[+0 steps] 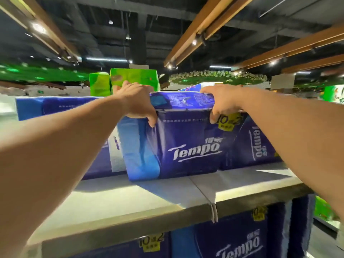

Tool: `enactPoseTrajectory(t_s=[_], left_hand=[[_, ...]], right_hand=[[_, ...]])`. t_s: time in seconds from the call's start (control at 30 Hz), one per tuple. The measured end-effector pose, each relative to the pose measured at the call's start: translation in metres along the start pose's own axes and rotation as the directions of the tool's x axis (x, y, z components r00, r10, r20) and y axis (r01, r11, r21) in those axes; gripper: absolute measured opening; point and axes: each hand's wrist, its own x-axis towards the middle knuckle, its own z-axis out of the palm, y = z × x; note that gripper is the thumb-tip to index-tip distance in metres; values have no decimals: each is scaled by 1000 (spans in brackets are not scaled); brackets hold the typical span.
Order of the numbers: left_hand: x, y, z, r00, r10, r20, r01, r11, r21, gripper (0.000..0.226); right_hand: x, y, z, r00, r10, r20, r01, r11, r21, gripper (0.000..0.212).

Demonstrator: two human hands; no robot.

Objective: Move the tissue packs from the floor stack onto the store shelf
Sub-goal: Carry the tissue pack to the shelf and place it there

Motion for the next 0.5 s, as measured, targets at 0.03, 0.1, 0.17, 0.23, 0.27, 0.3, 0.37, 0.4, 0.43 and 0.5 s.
enactPoseTrajectory(t_s=[0.03, 0.1, 0.17, 0.23, 0.27, 0.3, 0.37, 0.4, 0.43, 0.5], left_hand=[[10, 2, 1, 1000, -10, 19, 10, 1000, -4, 105], [26, 6, 0, 998, -30, 49, 31, 999, -24, 109], [40, 9, 1, 996, -36, 77, 42, 996, -74, 104], [55, 10, 4, 995, -36, 94, 47, 992, -120, 97], [61, 10, 5, 995, -32, 97, 46, 989, -138, 96], [67, 9, 7, 994, -27, 102, 42, 988, -147, 97], [78, 6, 9, 993, -8, 120, 24, 991, -135, 95], [84, 4, 8, 991, 8, 132, 7, 993, -115, 91], [89, 2, 7, 989, 24, 148, -12, 996, -84, 88], [96, -1, 7, 984, 39, 173, -38, 999, -8, 81]], right_hand=[[11, 4, -1, 1000, -3, 15, 3, 1000, 27, 119], [32, 10, -5, 998, -18, 55, 14, 998, 67, 115], [50, 15, -8, 995, -22, 97, 13, 995, 94, 115], [66, 20, -10, 992, -15, 122, 0, 993, 121, 113], [74, 23, -9, 991, -13, 131, -7, 989, 147, 111], [80, 26, -7, 991, -20, 136, -4, 984, 180, 108], [91, 30, -2, 989, -56, 136, 22, 972, 233, 102], [96, 32, -1, 987, -73, 141, 37, 969, 243, 99], [101, 33, 1, 985, -86, 148, 48, 969, 241, 97], [112, 33, 4, 983, -86, 165, 55, 981, 185, 92]])
